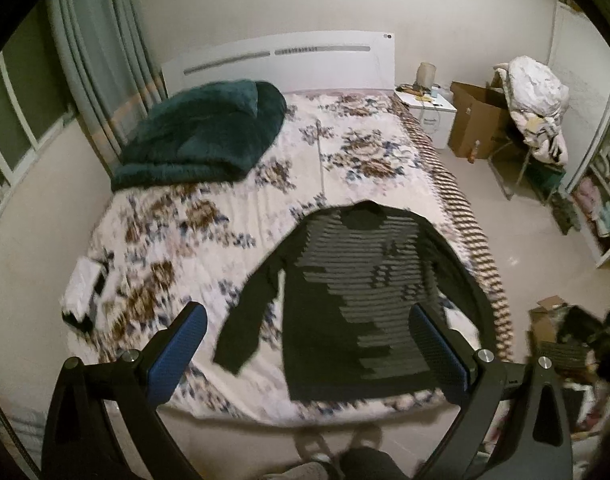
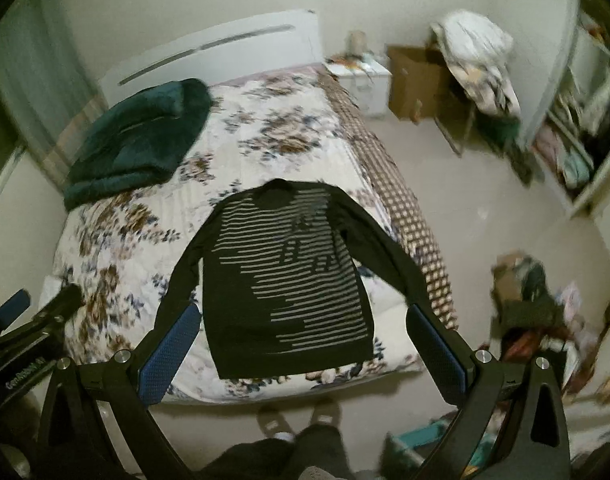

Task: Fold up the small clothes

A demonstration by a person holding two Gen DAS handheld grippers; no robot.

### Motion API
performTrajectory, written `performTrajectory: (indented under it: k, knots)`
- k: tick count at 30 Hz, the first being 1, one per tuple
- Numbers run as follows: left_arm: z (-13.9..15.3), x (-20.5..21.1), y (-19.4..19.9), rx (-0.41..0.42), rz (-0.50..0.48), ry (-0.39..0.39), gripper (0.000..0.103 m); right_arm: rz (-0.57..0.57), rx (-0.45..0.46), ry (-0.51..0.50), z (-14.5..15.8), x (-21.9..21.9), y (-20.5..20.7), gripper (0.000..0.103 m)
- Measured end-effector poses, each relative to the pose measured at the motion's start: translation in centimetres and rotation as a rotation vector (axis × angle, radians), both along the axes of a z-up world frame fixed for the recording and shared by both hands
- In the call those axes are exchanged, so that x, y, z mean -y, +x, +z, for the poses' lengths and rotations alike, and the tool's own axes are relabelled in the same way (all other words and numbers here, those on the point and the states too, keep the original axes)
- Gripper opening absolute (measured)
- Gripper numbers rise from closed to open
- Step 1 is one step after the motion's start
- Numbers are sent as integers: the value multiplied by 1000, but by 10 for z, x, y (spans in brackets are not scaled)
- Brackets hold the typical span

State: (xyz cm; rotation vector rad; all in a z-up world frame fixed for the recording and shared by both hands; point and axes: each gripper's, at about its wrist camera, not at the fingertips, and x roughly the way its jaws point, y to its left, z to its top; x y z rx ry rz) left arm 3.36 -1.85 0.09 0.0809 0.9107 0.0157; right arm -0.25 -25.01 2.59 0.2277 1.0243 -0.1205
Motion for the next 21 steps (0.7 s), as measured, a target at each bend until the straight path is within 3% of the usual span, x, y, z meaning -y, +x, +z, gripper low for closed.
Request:
performTrajectory:
  k: [4,9,12,18,21]
  knots:
    - [-53,7,48,22,12,47,103,-207,-77,57,-73,74,28,103]
    - [-125,28,103,-42,49,94,103,-426,-221,145,-189,180,56,103]
    - [-178,48,137,-114,82,141,103,-525,-293,209,-276,243,74,99]
    - [-286,92,196,-258,123,169,103,-670,-434,293,-442,344,96,94]
    - [-325,112,214,-302,123,191,103,-645,-497,293,-497,358,107,94]
